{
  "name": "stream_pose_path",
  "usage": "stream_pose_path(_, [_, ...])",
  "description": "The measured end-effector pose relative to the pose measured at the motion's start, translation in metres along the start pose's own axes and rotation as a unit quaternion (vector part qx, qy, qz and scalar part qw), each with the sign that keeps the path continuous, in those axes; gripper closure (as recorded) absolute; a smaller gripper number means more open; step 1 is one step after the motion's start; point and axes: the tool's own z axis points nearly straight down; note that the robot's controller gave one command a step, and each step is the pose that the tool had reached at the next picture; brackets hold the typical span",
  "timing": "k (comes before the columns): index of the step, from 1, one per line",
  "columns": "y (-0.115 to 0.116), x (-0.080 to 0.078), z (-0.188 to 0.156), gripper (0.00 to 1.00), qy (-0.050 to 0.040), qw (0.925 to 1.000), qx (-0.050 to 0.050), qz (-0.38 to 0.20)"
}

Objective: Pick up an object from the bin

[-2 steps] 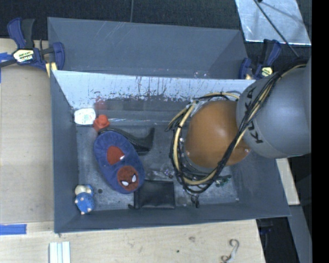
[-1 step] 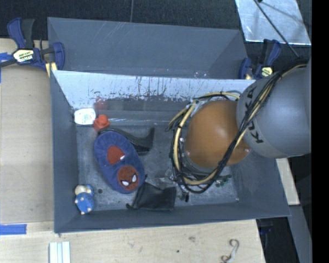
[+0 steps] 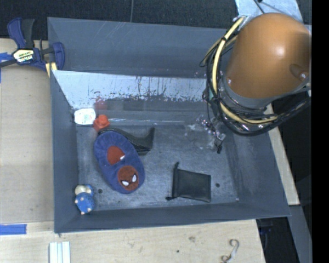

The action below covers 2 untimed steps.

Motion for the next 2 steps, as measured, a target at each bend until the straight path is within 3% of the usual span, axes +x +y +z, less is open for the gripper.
stream_pose_path(1, [-0.029, -0.012, 0.120, 1.00, 0.0061, 0.9957, -0.005, 0.092])
stream_pose_path(2, [-0.018, 0.029, 0.160, 1.00, 0.0063, 0.9859, -0.004, 0.167])
